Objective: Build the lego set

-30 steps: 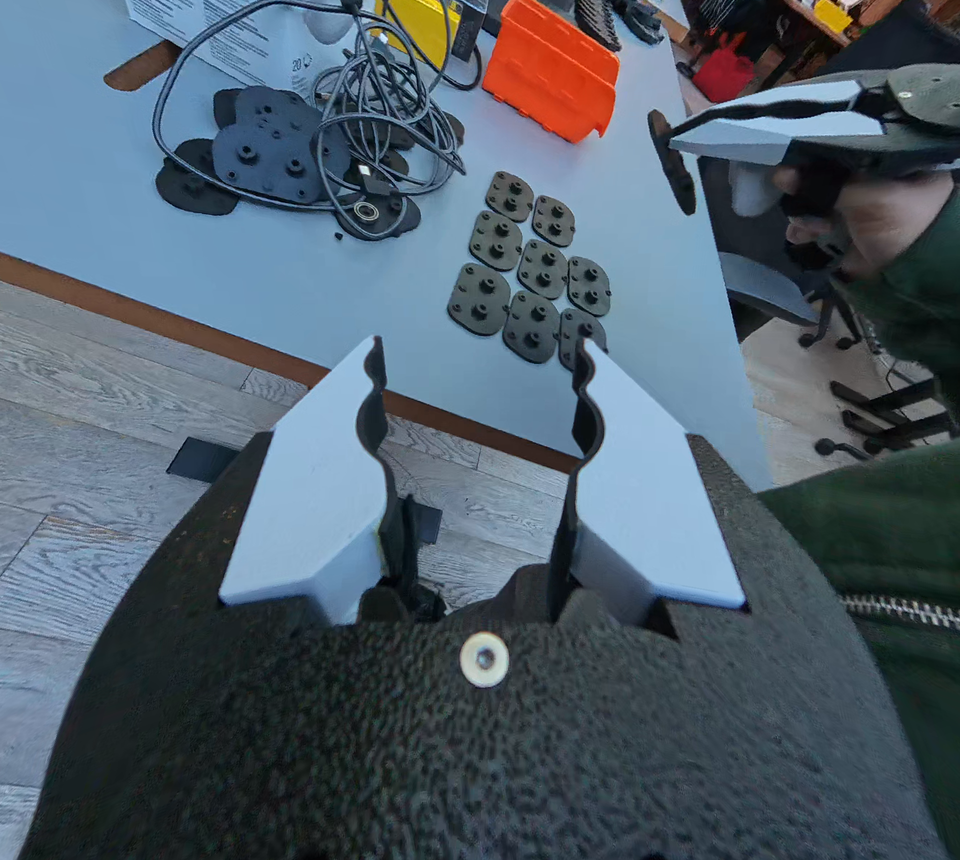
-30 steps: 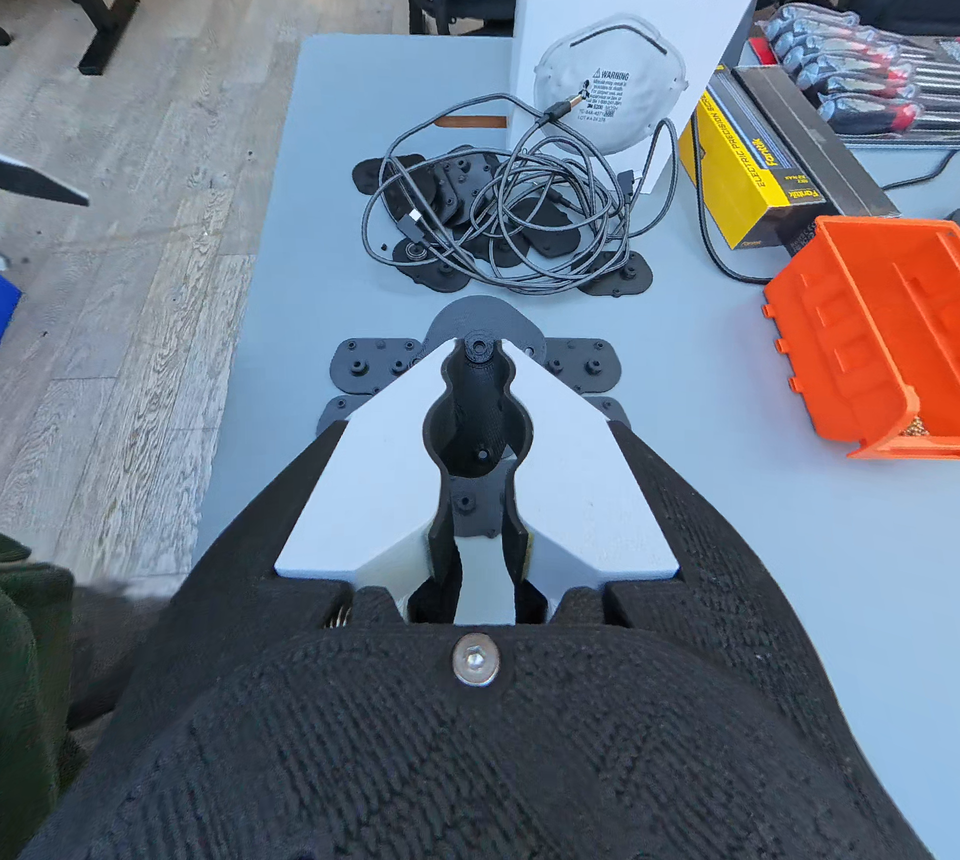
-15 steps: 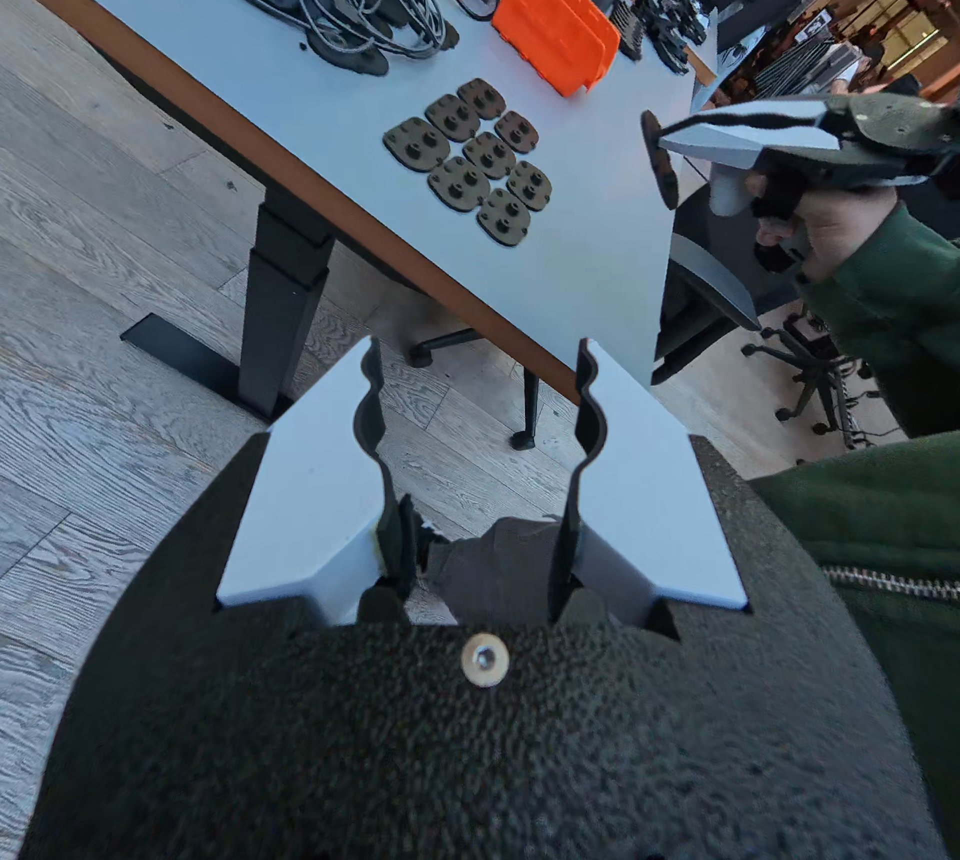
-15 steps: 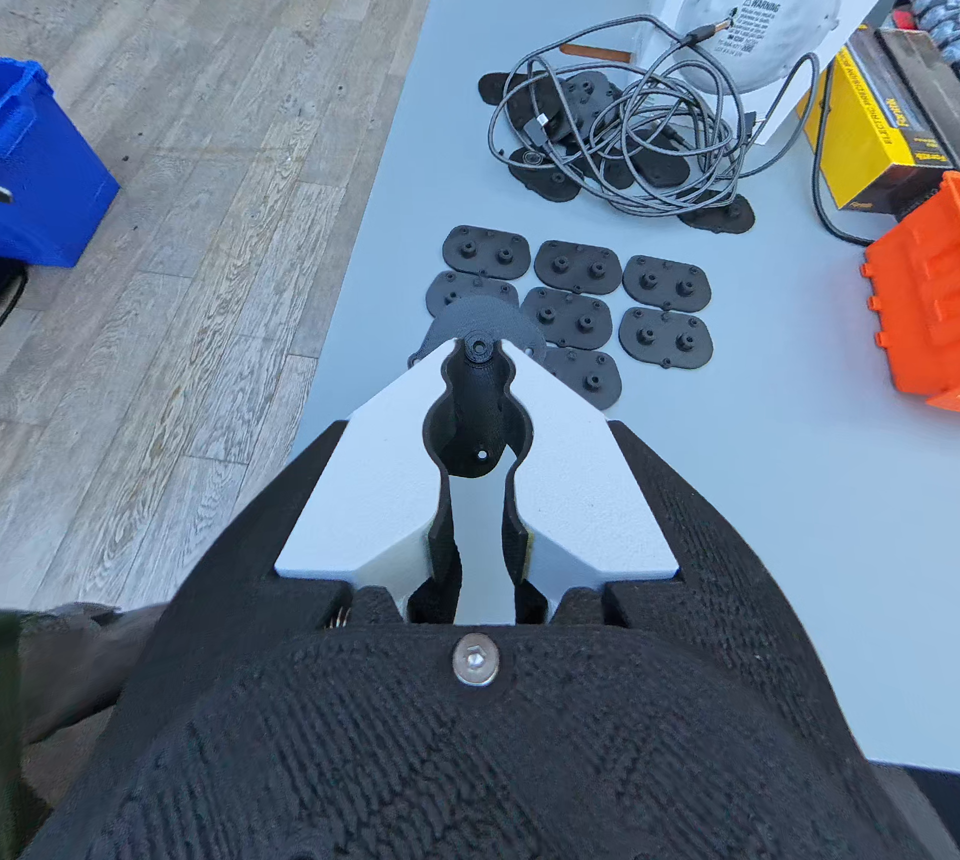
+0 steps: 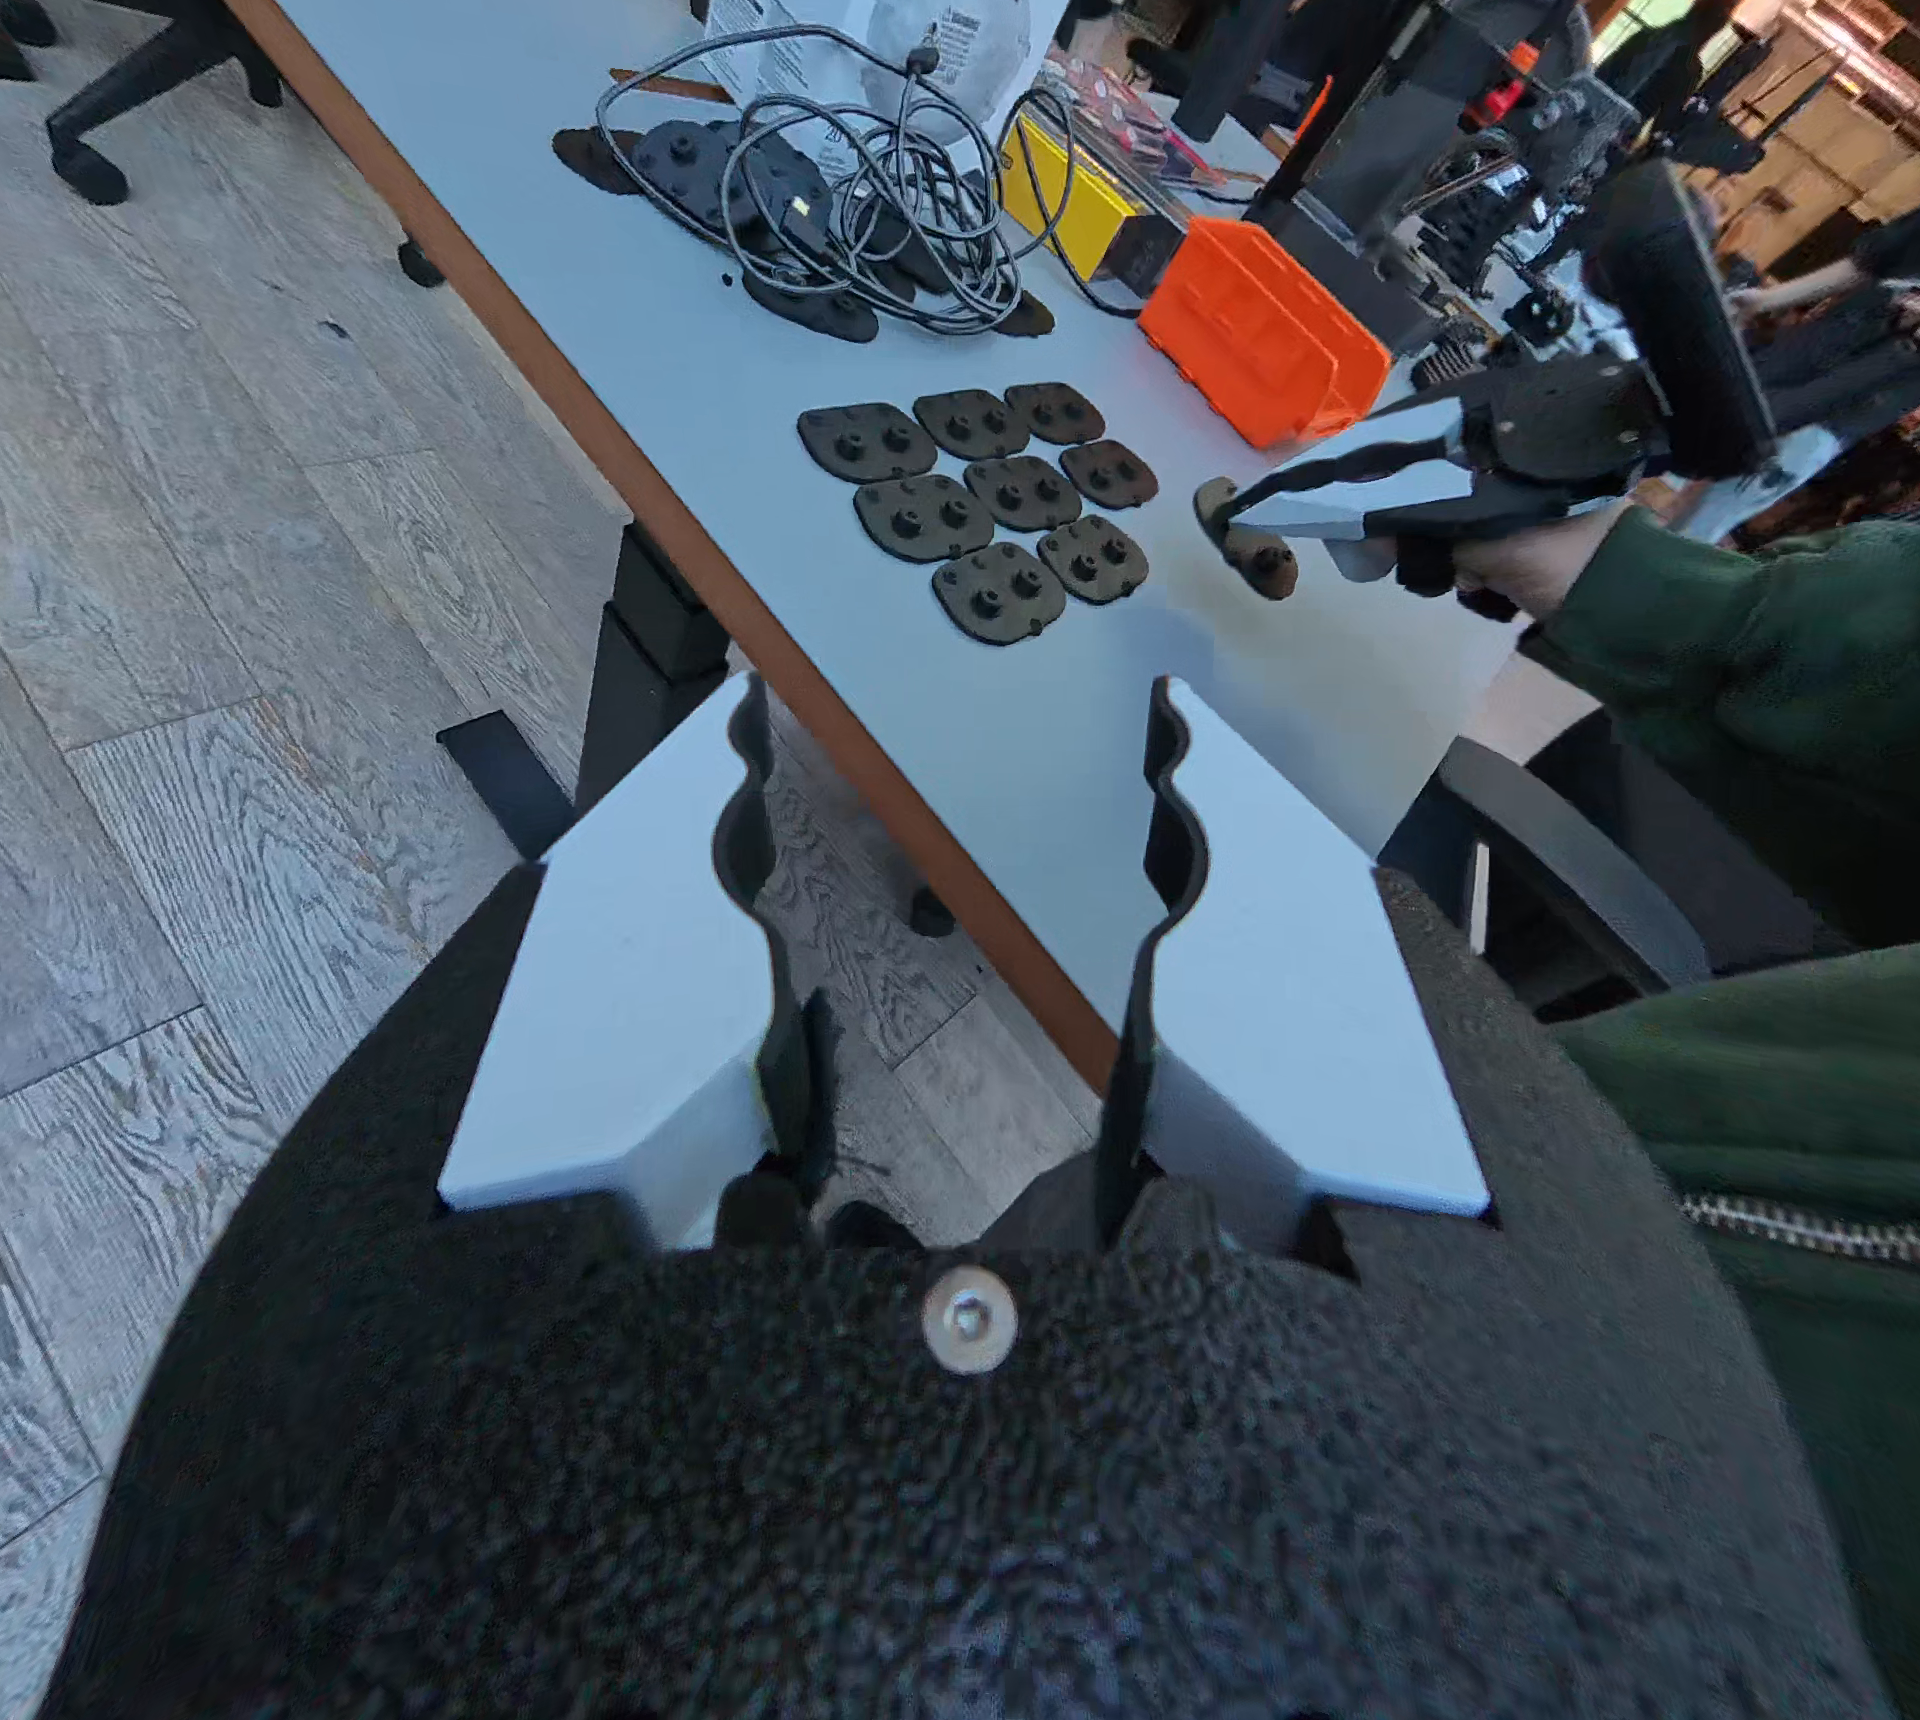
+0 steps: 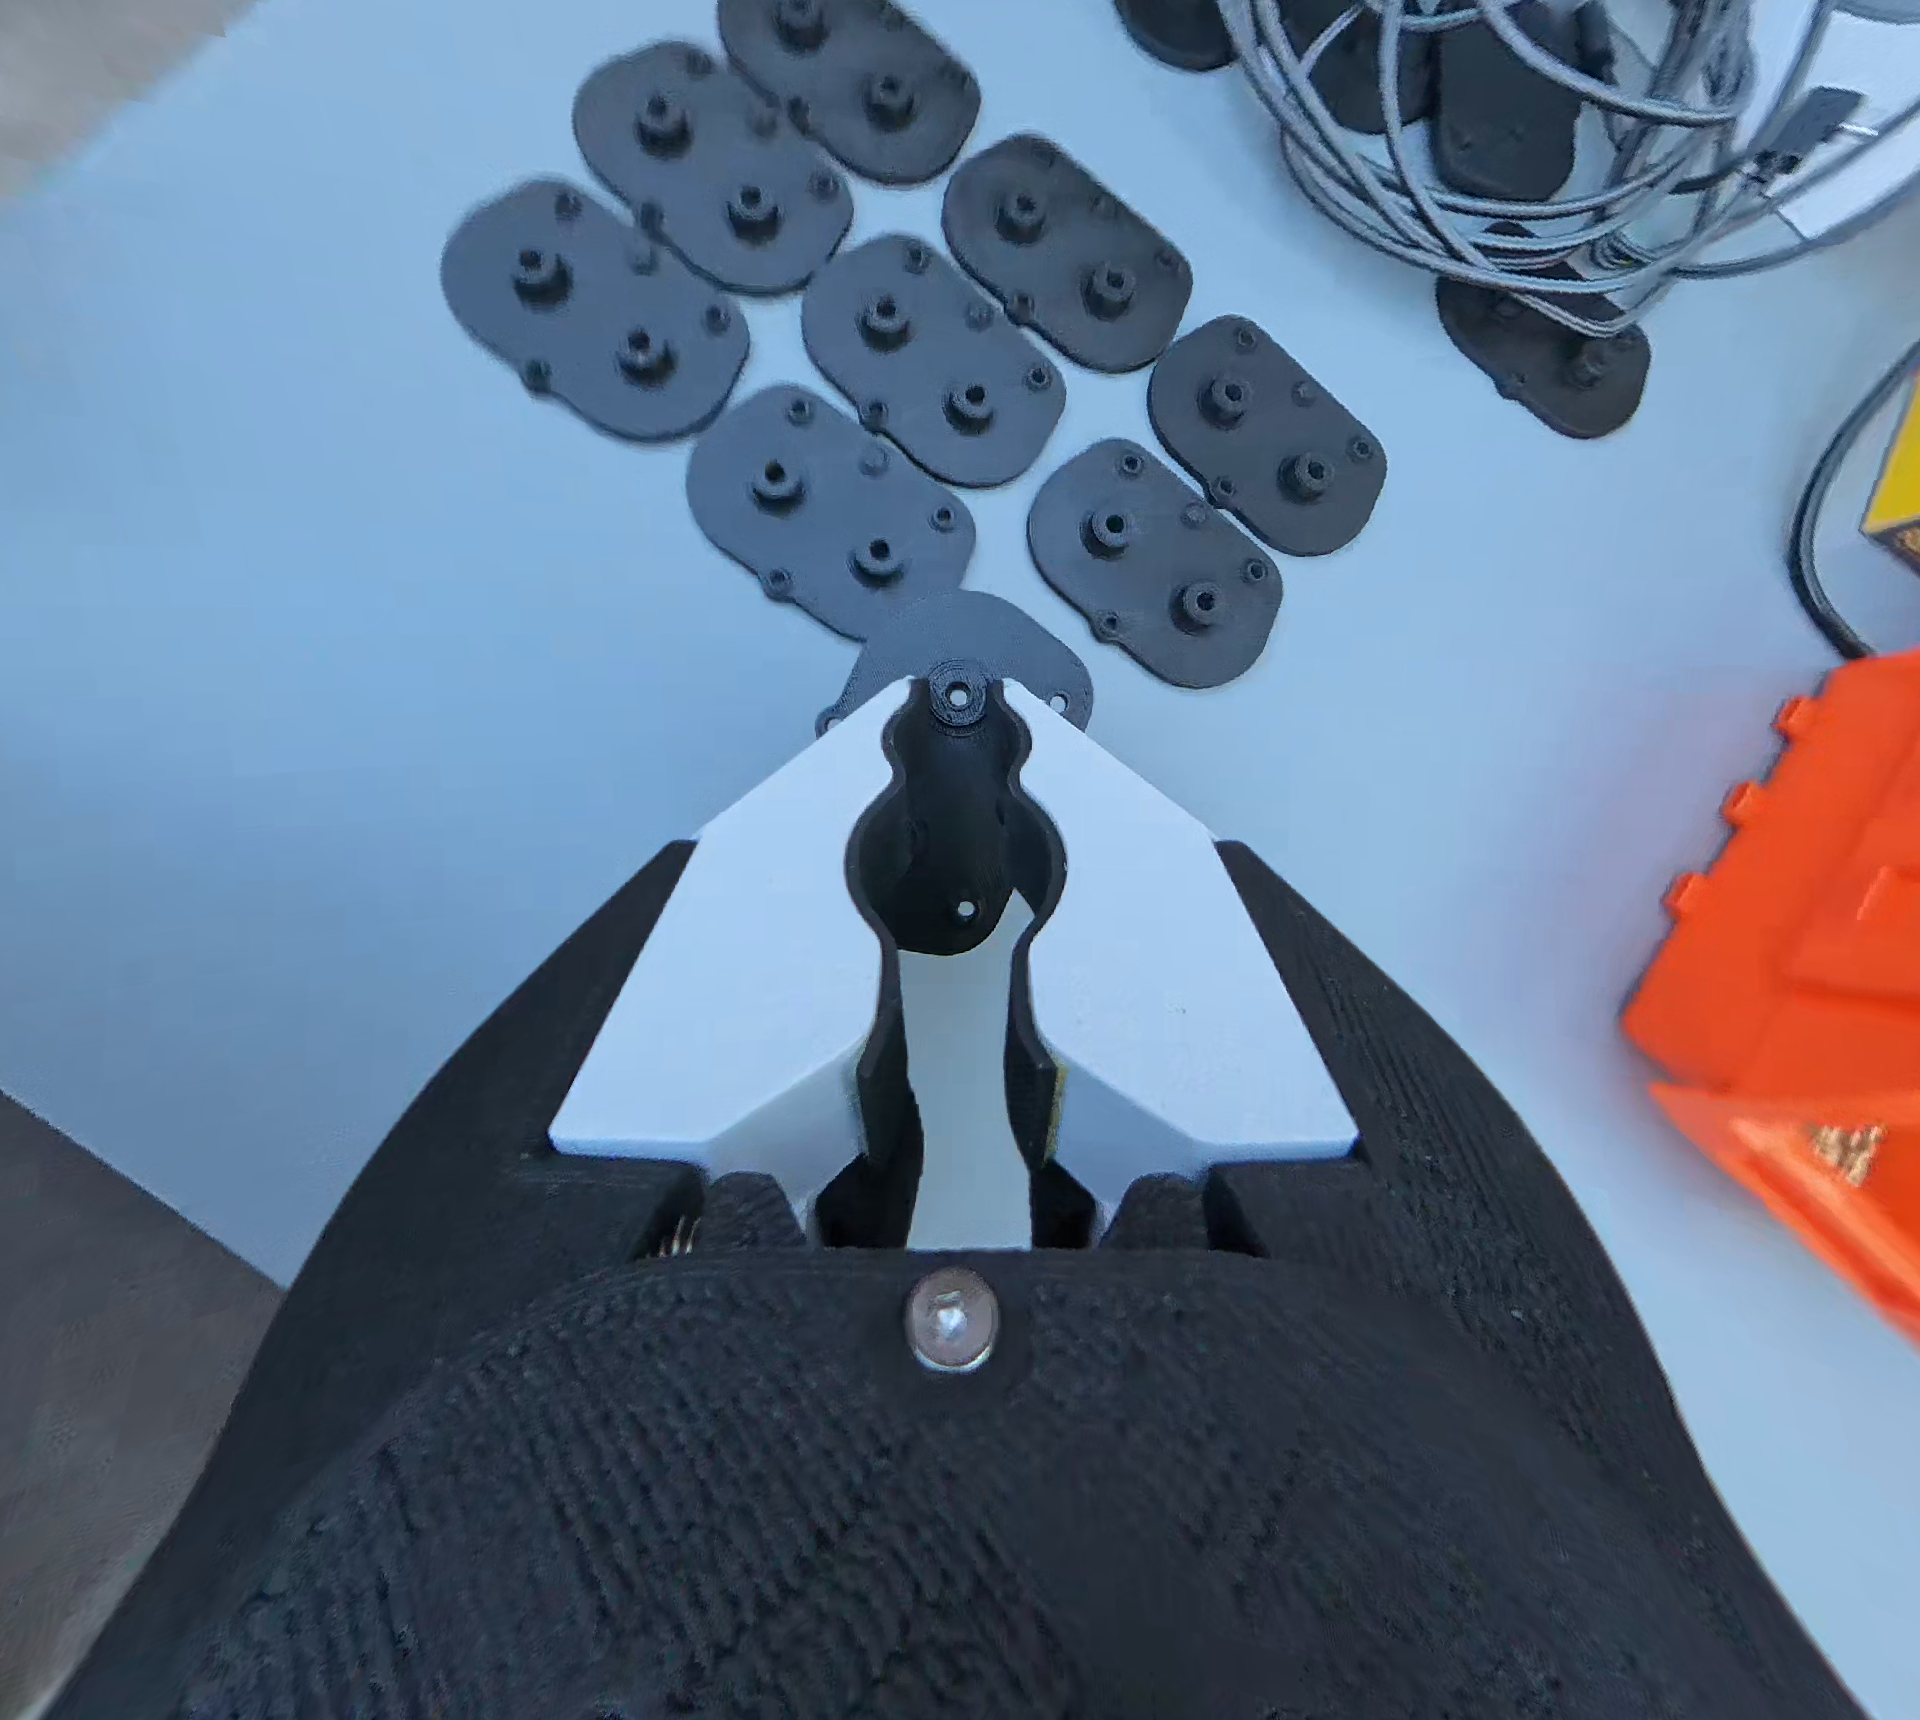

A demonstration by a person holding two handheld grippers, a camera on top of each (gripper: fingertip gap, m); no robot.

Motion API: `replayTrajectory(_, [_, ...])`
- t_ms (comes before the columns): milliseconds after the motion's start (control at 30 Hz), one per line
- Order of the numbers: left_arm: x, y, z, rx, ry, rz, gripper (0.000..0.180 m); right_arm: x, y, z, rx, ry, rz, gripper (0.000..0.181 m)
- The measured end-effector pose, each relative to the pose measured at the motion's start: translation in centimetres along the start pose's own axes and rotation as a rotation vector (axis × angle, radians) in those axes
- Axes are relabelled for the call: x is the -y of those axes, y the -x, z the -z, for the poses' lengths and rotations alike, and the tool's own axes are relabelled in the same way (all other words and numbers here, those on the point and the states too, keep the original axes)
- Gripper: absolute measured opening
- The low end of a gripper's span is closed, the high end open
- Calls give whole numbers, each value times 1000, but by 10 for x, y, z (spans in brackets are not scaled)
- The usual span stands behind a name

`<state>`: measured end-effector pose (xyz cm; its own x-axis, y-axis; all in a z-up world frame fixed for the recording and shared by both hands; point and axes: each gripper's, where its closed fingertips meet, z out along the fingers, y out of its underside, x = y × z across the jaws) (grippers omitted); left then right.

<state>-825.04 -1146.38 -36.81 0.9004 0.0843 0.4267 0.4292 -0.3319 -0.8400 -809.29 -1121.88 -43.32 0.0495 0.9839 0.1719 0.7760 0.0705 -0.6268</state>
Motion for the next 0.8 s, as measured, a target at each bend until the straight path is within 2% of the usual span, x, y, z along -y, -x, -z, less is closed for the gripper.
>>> replayTrajectory(33, [-3,-9,-4,5,-2,-5,71,-6,-3,-3,41,18,57,9])
replayTrajectory(133, [-11,-27,-6,60,13,-48,70,-23,0,-9,202,74,230,9])
replayTrajectory(233, [-8,-34,0,121,-29,-21,69,-33,-1,-13,271,100,438,9])
replayTrajectory(367, [-13,-43,7,177,-38,-1,70,-38,2,-19,347,110,567,10])
replayTrajectory(433, [-14,-48,8,196,-38,-5,69,-38,4,-22,372,112,580,11])
replayTrajectory(500, [-12,-48,9,204,-40,-6,69,-33,4,-22,356,88,587,35])
replayTrajectory(633, [-10,-54,8,212,-35,-12,69,-34,2,-9,322,53,536,46])
replayTrajectory(733, [-11,-56,11,223,-37,-14,69,-46,-4,-3,293,61,431,25])
replayTrajectory(800, [-13,-55,13,225,-37,-2,69,-54,-10,-2,273,94,366,19])
